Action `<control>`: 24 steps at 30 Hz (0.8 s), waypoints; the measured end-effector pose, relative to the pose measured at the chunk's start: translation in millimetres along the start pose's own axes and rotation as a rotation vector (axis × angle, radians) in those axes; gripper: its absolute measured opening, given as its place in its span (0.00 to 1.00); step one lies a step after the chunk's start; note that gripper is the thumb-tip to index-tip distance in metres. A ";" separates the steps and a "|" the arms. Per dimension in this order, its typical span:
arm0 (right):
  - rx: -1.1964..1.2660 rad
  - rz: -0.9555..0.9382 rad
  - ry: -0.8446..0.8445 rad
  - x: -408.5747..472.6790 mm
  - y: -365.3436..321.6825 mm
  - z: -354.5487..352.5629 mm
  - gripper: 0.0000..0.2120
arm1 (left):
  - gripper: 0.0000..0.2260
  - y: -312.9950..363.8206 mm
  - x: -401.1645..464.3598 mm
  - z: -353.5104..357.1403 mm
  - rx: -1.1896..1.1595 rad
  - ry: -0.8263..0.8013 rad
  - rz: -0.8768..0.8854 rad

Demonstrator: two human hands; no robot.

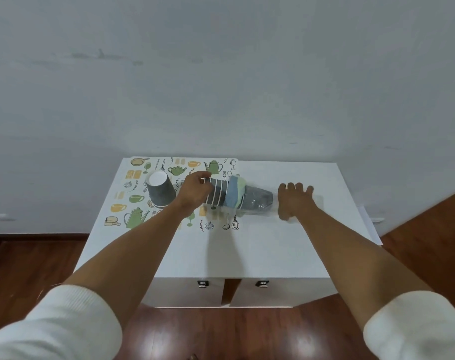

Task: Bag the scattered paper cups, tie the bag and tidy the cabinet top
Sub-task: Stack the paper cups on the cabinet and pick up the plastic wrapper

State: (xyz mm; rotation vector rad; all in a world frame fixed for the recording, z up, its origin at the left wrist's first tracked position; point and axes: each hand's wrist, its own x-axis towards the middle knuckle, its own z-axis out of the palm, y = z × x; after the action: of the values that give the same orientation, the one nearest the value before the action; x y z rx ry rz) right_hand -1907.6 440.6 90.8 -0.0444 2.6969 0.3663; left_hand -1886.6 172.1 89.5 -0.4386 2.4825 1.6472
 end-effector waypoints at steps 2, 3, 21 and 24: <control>0.055 -0.117 -0.113 2.9 -8.0 -17.3 0.62 | 0.26 -0.5 -1.7 -0.8 0.199 -0.051 0.063; 0.123 -0.221 -0.098 3.5 -15.0 -26.1 0.66 | 0.30 0.5 -2.9 -0.5 0.329 -0.082 0.090; 0.399 -0.430 0.148 9.9 -63.7 5.2 0.43 | 0.31 0.4 3.2 1.5 1.301 -0.152 0.449; 0.426 -0.400 0.194 9.9 -58.0 8.4 0.44 | 0.32 11.5 3.7 -17.0 1.391 -0.093 0.438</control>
State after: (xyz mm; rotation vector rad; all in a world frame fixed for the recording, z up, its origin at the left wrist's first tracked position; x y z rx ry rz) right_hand -1908.3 387.1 64.9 -0.5061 2.8033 -0.3488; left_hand -1892.8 160.0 105.4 0.3643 2.9726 -0.2918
